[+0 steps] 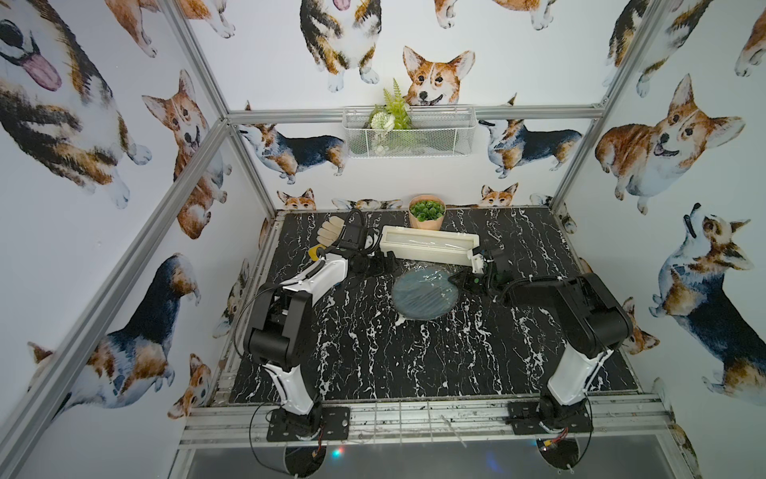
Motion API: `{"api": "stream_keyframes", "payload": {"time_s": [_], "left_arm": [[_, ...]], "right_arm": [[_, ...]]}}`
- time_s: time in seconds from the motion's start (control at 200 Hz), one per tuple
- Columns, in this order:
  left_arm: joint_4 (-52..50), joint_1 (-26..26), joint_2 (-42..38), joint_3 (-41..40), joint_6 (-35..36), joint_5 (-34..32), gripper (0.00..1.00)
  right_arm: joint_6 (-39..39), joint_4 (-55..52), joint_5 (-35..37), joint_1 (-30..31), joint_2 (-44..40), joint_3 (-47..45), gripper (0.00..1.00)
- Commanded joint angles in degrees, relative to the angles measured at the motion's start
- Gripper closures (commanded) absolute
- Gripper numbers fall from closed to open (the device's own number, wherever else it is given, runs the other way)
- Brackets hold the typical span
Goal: Wrap the plate with plastic wrap
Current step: Place the plate at the center of the board.
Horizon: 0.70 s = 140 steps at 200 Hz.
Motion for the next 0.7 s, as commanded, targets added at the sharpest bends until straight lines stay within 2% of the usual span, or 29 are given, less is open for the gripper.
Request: {"api": "stream_keyframes", "payload": {"time_s": [0.0,0.075,0.365,0.546,0.586,0.606,0.696], "left_arm": [[1.7,0.1,-1.8,-1.5,-1.5,-0.9,0.00],[2.8,0.1,-2.8,-2.7,-2.3,-0.7,0.00],[3.3,0.1,-5.1,-5.6,-2.2,-1.0,0.00],[0.4,-0.2,-16.5,-8.3,-1.0,-13.2,0.00],[-0.1,-0.1,-18.6,-8.6,-0.7,-16.2,0.00],[-0.1,-0.2,-19.4,-8.8,-0.5,-17.5,0.00],[-0.1,-0.2,-21.6,-10.0,-0.1,-22.4,0.00]], "right_arm": [[1.7,4.0,3.8,0.3,1.5,-0.6,1.00],[1.0,3.6,4.7,0.3,0.9,-1.6,0.99],[-3.8,-6.8,6.5,0.3,-4.9,-1.5,0.63],[-6.9,-19.6,11.3,-0.5,-12.2,0.5,0.38],[-7.2,-22.4,12.7,-1.2,-14.0,0.9,0.38],[-7.5,-23.3,12.8,-1.7,-15.0,1.1,0.32],[-8.3,-28.4,14.0,-3.6,-18.7,2.0,0.25]]}}
